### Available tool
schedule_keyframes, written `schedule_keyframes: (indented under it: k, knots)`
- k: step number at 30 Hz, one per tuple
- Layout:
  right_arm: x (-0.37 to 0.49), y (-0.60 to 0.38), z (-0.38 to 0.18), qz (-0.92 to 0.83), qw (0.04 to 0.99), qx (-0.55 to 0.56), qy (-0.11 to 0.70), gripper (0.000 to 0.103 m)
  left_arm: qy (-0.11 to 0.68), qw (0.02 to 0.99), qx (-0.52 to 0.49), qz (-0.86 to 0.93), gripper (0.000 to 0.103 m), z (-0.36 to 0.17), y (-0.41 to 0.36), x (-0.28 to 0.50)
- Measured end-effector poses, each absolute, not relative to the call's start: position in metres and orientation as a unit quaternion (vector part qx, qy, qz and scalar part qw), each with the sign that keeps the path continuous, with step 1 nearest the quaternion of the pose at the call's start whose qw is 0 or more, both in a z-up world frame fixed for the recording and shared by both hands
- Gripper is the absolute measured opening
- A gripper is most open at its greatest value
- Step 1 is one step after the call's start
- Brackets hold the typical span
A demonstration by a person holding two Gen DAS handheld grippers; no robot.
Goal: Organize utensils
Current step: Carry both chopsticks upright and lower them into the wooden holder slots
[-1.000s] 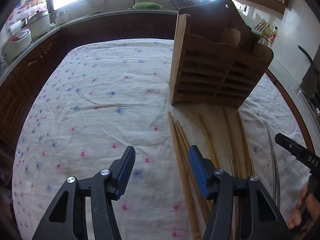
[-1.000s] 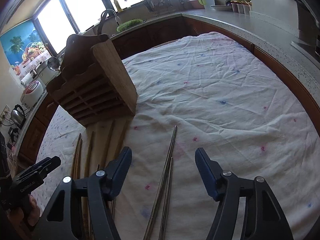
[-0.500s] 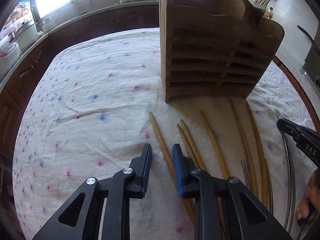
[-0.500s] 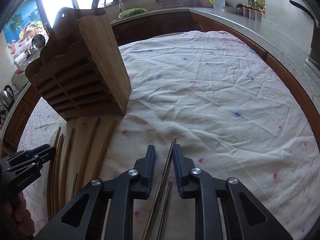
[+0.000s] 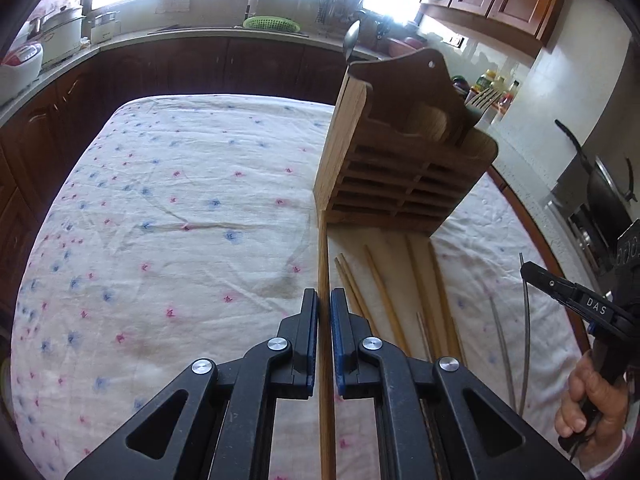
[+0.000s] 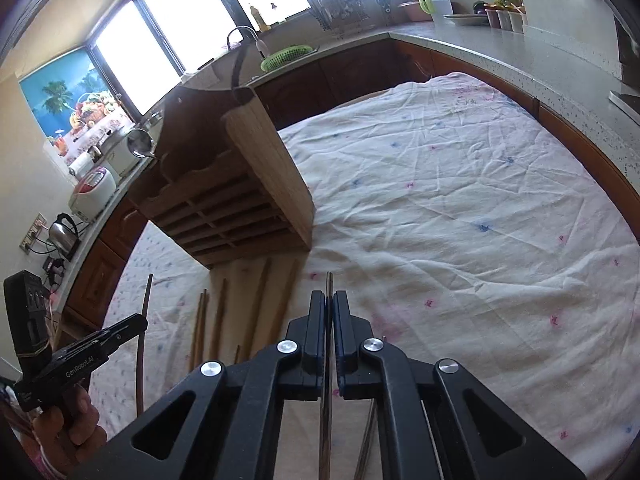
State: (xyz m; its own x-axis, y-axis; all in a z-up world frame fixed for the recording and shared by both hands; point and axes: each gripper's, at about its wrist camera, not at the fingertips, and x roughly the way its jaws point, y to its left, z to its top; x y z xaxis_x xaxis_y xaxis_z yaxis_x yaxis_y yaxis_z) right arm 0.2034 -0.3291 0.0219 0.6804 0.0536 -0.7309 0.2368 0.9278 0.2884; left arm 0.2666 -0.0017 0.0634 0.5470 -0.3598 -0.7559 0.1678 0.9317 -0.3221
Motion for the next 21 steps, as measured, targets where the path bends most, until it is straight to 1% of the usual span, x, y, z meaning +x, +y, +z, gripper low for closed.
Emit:
schedule_keyframes:
  k: [2, 6, 11, 16, 21]
  knots:
    - [0.193, -0.325, 0.037, -0.04, 0.905, 0.187, 0.381, 0.004, 0.447, 0.873, -0.112, -0.158, 0.005, 0.077, 0.007, 0.256]
    - [0.173, -0.312, 0.07, -0.023, 0.92, 0.177, 0.35, 0.004, 0.408, 0.888, -0.135, -0.16, 0.005, 0.113, 0.032, 0.226]
    - [0.15, -0.296, 0.112, -0.005, 0.938, 0.158, 0.309, 0.004, 0.365, 0.903, -0.151, -0.168, 0.005, 0.146, 0.054, 0.187]
    - [0.136, -0.283, 0.146, 0.008, 0.952, 0.142, 0.272, 0.004, 0.331, 0.915, -0.155, -0.174, 0.005, 0.168, 0.064, 0.159]
    - [0.136, -0.277, 0.17, 0.013, 0.962, 0.125, 0.244, 0.004, 0.304, 0.924, -0.152, -0.173, 0.005, 0.184, 0.065, 0.151]
